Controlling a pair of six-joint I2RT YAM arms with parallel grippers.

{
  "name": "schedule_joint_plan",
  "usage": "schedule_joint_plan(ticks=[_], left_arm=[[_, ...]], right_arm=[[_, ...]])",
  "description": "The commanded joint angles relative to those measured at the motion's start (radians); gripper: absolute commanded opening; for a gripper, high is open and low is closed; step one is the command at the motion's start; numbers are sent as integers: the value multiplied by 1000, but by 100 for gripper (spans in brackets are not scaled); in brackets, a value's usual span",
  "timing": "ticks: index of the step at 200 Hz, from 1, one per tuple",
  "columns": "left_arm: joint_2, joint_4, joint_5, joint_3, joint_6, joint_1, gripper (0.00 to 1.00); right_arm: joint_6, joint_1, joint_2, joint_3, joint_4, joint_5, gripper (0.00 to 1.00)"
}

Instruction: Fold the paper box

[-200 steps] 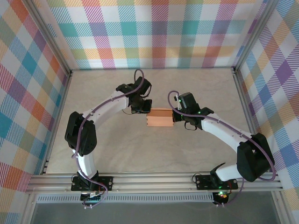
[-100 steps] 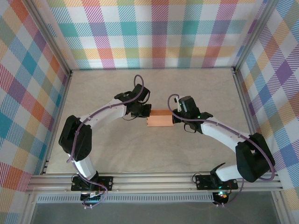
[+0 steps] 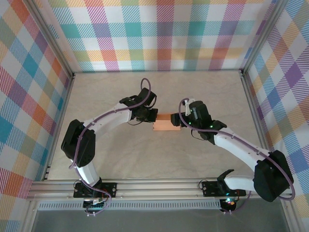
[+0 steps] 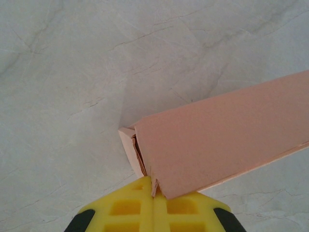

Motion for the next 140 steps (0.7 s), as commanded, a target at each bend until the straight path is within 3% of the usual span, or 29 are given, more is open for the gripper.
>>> schedule_joint_plan(ticks=[1,36,72,140], left_arm=[[37,-42,2,1,20,-16,0],[37,-36,9,-2,31,-20,0],[28,-35,9,-5,33,-24,0],[-5,-21,80,-8,68,-21,29]], right_arm=[[120,-17,34,69,-50,11,80],[313,-103,157,148,-134,-115,79],[338,-111,231,156,-151,-162,74],[321,-111,241,100,-102,-127,68]])
